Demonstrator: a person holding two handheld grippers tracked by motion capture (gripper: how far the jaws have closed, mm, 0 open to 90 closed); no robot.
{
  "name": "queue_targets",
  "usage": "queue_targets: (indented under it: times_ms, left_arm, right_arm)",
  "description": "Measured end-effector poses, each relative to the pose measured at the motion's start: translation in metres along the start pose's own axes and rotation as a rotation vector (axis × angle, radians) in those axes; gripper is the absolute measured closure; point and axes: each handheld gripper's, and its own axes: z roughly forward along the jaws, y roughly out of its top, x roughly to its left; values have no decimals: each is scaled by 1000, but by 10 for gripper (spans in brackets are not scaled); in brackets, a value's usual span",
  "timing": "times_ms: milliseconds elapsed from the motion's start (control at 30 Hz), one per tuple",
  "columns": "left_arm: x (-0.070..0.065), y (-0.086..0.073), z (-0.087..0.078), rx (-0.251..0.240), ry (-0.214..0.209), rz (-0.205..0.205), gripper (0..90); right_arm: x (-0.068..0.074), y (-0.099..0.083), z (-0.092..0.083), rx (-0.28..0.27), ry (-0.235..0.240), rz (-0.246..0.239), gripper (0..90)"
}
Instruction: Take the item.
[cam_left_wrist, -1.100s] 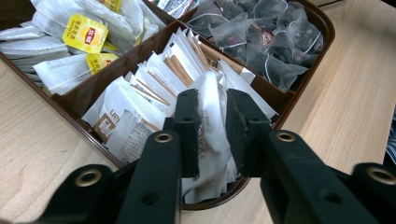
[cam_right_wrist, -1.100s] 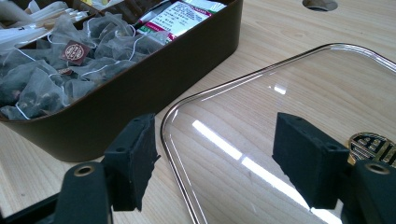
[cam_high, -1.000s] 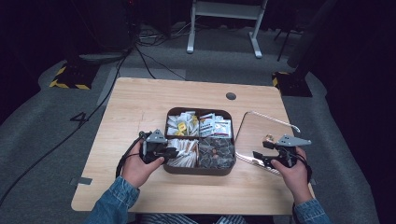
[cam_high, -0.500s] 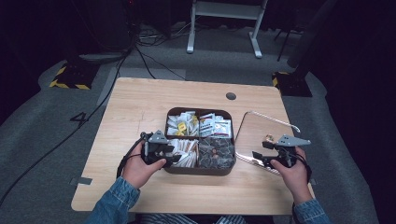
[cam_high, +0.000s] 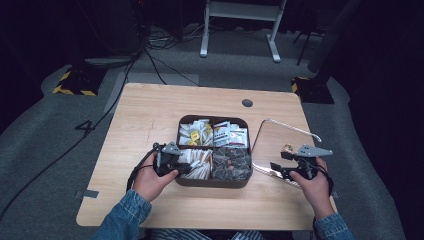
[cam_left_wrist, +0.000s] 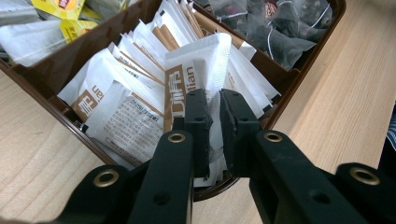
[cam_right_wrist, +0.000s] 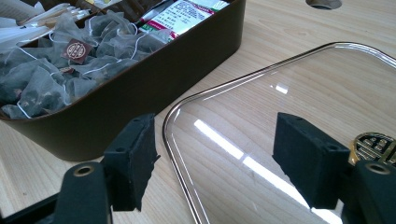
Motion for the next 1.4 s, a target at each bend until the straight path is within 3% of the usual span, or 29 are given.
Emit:
queue_targets:
  times_ms: [200, 633, 1067, 1400]
  left_arm:
    - [0, 2, -10, -46, -7, -1, 816]
    - [0, 4, -41, -129, 41, 26, 852]
    - [20, -10, -82, -197, 95, -25, 867]
    - [41, -25, -101, -215, 174, -77, 867]
  right_arm:
    - [0, 0, 1, 0, 1, 0, 311]
    - [-1, 0, 0, 3, -2, 1, 309]
    - [-1, 0, 2, 4, 2, 0, 308]
    - [-2, 0, 2, 7, 2, 7, 307]
